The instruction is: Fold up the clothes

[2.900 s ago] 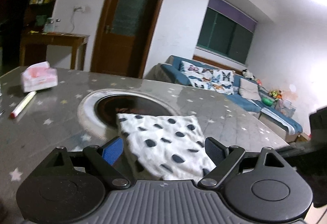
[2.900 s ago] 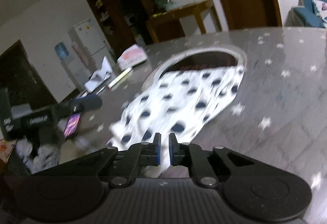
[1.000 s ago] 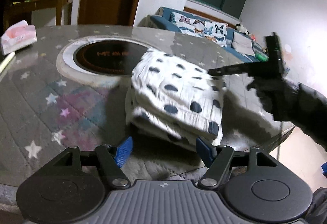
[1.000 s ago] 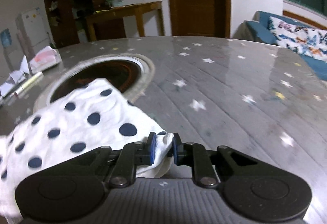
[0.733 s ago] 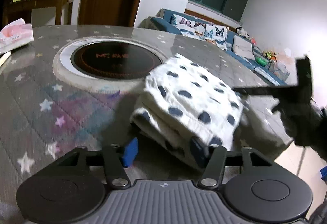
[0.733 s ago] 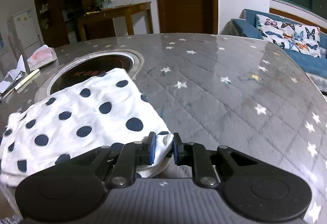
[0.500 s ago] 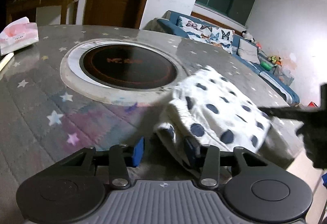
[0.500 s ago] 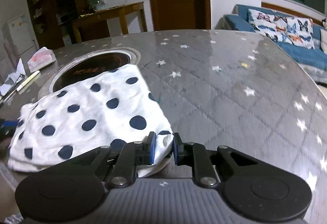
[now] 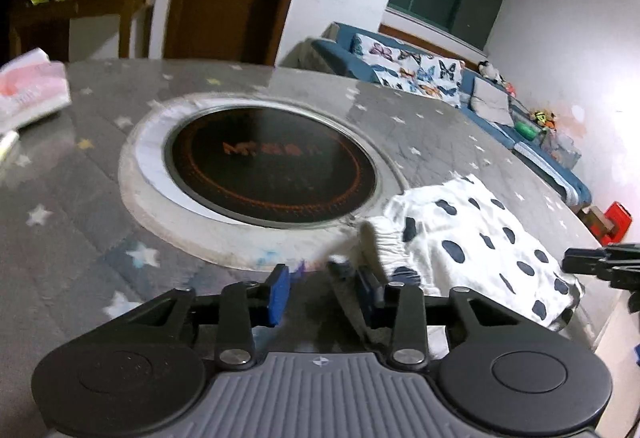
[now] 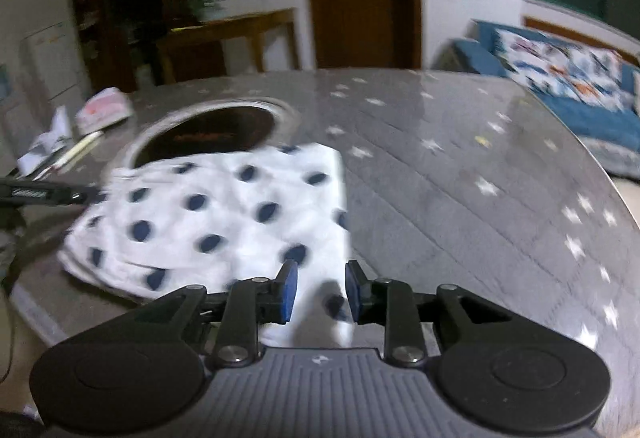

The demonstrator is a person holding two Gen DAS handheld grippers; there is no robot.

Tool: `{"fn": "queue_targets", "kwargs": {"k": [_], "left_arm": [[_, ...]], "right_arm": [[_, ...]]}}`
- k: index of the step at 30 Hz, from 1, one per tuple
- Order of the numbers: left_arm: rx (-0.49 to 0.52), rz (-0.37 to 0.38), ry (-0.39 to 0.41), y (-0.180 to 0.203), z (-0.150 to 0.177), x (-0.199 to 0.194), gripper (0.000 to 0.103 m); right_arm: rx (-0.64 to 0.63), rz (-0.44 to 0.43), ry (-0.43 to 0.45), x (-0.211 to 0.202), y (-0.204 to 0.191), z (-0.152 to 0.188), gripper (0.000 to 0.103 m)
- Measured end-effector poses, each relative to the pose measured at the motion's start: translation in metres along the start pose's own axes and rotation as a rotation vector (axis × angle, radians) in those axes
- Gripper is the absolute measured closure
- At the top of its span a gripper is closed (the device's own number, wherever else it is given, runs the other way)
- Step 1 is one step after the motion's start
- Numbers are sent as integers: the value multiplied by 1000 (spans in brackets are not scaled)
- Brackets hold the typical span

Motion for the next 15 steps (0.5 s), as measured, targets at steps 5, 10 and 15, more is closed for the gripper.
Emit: {"fn": "queue_targets", "kwargs": {"k": [5,10,15], "left_arm": [[-68,-20,28,0,-1,-19,40],[-117,0,43,12,-3,-25,27],[-210,32,39,18,-5,-22,24]], "right_arm": [[-202,-160,71,-10,-56,-17,67],[-442,-313,136,-21,-121,-21,50],[-685,-365,174,-21,-180,-4,49]]}}
Point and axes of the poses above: each gripper's, at about its wrist camera, not at the fingertips, and x roughly the way its jaws point, y to its right, z to its underside, the point moved 5 cm from there along x, roughly the way its jaws point, and after that the axes turned 15 degrees about z, right-handed, at the moved point
